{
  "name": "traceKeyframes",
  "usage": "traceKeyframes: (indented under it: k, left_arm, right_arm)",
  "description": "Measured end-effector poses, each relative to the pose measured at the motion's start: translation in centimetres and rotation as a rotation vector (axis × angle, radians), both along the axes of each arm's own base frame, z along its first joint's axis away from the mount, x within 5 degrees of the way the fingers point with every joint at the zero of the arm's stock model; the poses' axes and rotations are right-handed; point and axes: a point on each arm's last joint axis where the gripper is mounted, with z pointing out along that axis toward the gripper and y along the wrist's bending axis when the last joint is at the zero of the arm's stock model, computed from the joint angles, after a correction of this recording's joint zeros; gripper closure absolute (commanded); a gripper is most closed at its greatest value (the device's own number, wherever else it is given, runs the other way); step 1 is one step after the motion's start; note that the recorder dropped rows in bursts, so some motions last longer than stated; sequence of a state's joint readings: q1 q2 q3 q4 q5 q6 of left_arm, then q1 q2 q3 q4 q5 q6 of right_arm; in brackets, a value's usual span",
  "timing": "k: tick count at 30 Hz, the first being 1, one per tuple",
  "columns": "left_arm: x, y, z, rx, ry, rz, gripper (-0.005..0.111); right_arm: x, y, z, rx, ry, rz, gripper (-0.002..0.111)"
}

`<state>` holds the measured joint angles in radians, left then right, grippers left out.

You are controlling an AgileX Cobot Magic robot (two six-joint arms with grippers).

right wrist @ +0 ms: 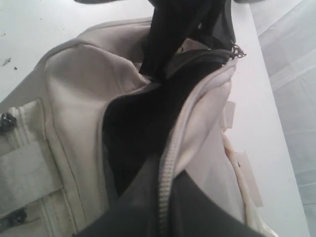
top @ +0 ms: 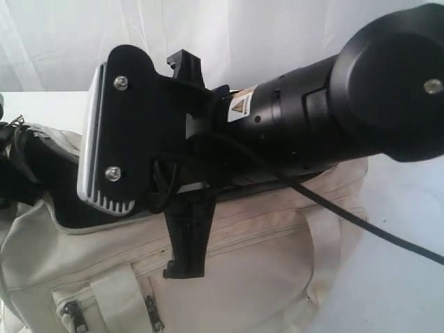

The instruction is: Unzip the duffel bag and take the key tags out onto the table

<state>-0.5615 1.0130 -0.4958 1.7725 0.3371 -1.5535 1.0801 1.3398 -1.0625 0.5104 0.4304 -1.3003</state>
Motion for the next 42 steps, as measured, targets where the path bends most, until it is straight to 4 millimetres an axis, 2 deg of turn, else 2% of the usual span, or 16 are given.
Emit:
traceKeyframes:
  k: [7, 12, 14, 16, 17, 18, 19, 21, 25, 29, 34, 39, 42]
  left_arm:
    - [0.9, 0.8, -0.6, 0.011, 0.027, 0.045, 0.107]
    - [0.9, 0.6, -0.7, -0.025, 0.042, 0.026, 0.107]
    - [0.8, 0.7, -0.6, -0.052, 0.042, 0.029, 0.102]
    - [0.7, 0.7, -0.5, -0.069, 0.040, 0.031, 0.087]
    - [0.6, 0.8, -0.5, -0.074, 0.038, 0.035, 0.072]
    - [0.5, 1.2, -0.2, -0.085, 0.022, 0.063, 0.064]
    - [0.5, 1.5, 0.0, -0.088, 0.009, 0.086, 0.050]
    - [0.1, 2.7, 0.9, -0.119, -0.045, 0.189, 0.036]
    - [-1.7, 3.7, 3.0, -0.227, -0.157, 0.211, 0.037]
    - [-5.0, 4.1, 5.6, -0.413, -0.259, 0.087, 0.037]
    - [-8.6, 4.5, 7.6, -0.526, -0.381, -0.075, 0.037]
    - [-11.7, 5.8, 8.9, -0.590, -0.518, -0.122, 0.037]
    - [-13.1, 6.1, 9.3, -0.614, -0.566, -0.172, 0.049]
  right_arm:
    - [-0.1, -1.0, 0.6, -0.024, -0.024, -0.027, 0.108]
    - [0.0, -1.2, 0.6, -0.044, -0.033, -0.040, 0.108]
    - [0.0, -1.3, 0.6, -0.042, -0.031, -0.046, 0.108]
    - [0.0, -1.3, 0.7, -0.038, -0.028, -0.051, 0.108]
    - [0.0, -1.3, 0.7, -0.040, -0.027, -0.051, 0.108]
    - [-0.1, -1.4, 0.7, -0.039, -0.016, -0.056, 0.108]
    - [-0.1, -1.4, 0.7, -0.044, -0.009, -0.056, 0.108]
    - [-0.3, -1.7, 0.7, -0.056, 0.010, -0.057, 0.108]
    - [-0.2, -1.6, 1.0, -0.031, 0.001, -0.069, 0.108]
    - [0.5, -1.1, 1.7, 0.076, -0.055, -0.112, 0.108]
    - [1.3, 0.0, 1.1, 0.113, -0.072, -0.142, 0.108]
    - [2.0, 1.2, -0.1, 0.145, 0.013, -0.207, 0.108]
    - [2.5, 1.7, -0.6, 0.182, 0.071, -0.257, 0.108]
